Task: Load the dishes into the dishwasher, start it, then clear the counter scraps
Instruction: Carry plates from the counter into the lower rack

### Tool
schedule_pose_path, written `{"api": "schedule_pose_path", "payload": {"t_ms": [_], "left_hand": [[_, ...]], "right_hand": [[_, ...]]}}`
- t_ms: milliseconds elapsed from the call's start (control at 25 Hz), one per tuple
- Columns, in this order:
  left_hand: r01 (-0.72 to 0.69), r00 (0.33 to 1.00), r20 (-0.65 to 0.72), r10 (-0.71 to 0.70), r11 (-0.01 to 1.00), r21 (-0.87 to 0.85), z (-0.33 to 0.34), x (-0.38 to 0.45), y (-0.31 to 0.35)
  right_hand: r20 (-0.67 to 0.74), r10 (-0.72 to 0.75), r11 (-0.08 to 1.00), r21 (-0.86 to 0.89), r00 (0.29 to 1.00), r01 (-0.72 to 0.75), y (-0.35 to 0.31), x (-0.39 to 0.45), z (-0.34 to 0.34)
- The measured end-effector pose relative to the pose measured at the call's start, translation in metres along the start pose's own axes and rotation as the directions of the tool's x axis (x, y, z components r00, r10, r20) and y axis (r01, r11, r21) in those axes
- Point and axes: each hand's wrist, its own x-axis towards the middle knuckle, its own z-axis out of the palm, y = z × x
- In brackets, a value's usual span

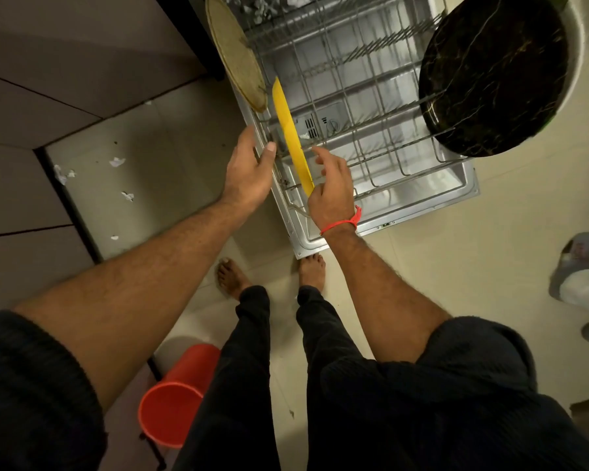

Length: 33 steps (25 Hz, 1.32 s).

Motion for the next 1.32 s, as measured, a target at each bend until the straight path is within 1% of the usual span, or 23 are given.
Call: {"api": "schedule_pose_path", "payload": {"t_ms": [80, 120, 200, 280, 360, 480, 520, 600, 680, 720, 760, 840, 880, 960, 1080, 1160, 1240, 1320], "left_hand": [[-0.079, 0.996, -0.039, 0.081, 0.995, 0.053, -0.016, -0.019, -0.001], [-0.103, 0.993, -0.047, 0.105, 0.993, 0.056, -0.025, -0.034, -0.002], [-0.136, 0.988, -0.073, 0.139, 0.990, 0.043, -0.053, -0.071, 0.003], [-0.157, 0.983, -0.096, 0.159, 0.987, 0.030, -0.089, -0.112, 0.010], [-0.180, 0.973, -0.147, 0.180, 0.984, 0.013, -0.131, -0.160, 0.020], [-0.202, 0.940, -0.279, 0.196, 0.979, 0.007, -0.198, -0.225, 0.026], [-0.208, 0.920, -0.340, 0.197, 0.978, 0.003, -0.220, -0.243, 0.024], [-0.211, 0.864, -0.469, 0.183, 0.977, -0.008, -0.266, -0.278, 0.016], [-0.190, 0.808, -0.575, 0.127, 0.981, -0.049, -0.308, -0.304, 0.009], [-0.184, 0.775, -0.625, 0.094, 0.980, -0.080, -0.327, -0.317, 0.003], [-0.193, 0.727, -0.682, 0.073, 0.976, -0.101, -0.351, -0.329, -0.003], [-0.199, 0.665, -0.747, 0.022, 0.969, -0.148, -0.390, -0.346, -0.016], [-0.204, 0.634, -0.773, -0.005, 0.963, -0.174, -0.409, -0.353, -0.023], [-0.250, 0.571, -0.820, -0.033, 0.944, -0.213, -0.443, -0.365, -0.045], [-0.291, 0.499, -0.864, -0.067, 0.926, -0.240, -0.499, -0.374, -0.085], [-0.295, 0.475, -0.872, -0.117, 0.913, -0.283, -0.533, -0.380, -0.118], [-0.299, 0.475, -0.865, -0.161, 0.895, -0.331, -0.560, -0.384, -0.148], [-0.304, 0.470, -0.866, -0.173, 0.889, -0.343, -0.584, -0.385, -0.170]], "right_hand": [[0.006, -0.095, 0.995, -0.024, 0.995, 0.095, -0.020, 0.000, -0.006], [0.040, -0.134, 0.991, -0.007, 0.990, 0.135, -0.032, -0.004, -0.009], [0.165, -0.176, 0.983, 0.074, 0.970, 0.166, -0.071, -0.020, -0.021], [0.308, -0.190, 0.979, 0.131, 0.932, 0.156, -0.118, -0.036, -0.035], [0.411, -0.216, 0.975, 0.138, 0.886, 0.174, -0.169, -0.060, -0.049], [0.474, -0.344, 0.939, 0.161, 0.811, 0.304, -0.238, -0.092, -0.052], [0.493, -0.388, 0.921, 0.177, 0.779, 0.346, -0.258, -0.103, -0.048], [0.544, -0.482, 0.874, 0.237, 0.688, 0.424, -0.309, -0.126, -0.035], [0.582, -0.561, 0.819, 0.286, 0.588, 0.498, -0.364, -0.147, -0.022], [0.607, -0.585, 0.796, 0.303, 0.538, 0.524, -0.387, -0.162, -0.016], [0.635, -0.606, 0.773, 0.327, 0.479, 0.544, -0.415, -0.177, -0.007], [0.679, -0.620, 0.748, 0.361, 0.392, 0.557, -0.463, -0.198, 0.013], [0.688, -0.626, 0.741, 0.378, 0.366, 0.556, -0.486, -0.207, 0.025], [0.680, -0.650, 0.721, 0.409, 0.340, 0.560, -0.526, -0.230, 0.053], [0.679, -0.664, 0.714, 0.451, 0.314, 0.535, -0.578, -0.259, 0.104], [0.692, -0.662, 0.711, 0.460, 0.286, 0.532, -0.606, -0.283, 0.140], [0.708, -0.654, 0.712, 0.459, 0.266, 0.531, -0.628, -0.303, 0.171], [0.715, -0.651, 0.713, 0.462, 0.255, 0.527, -0.646, -0.317, 0.200]]}}
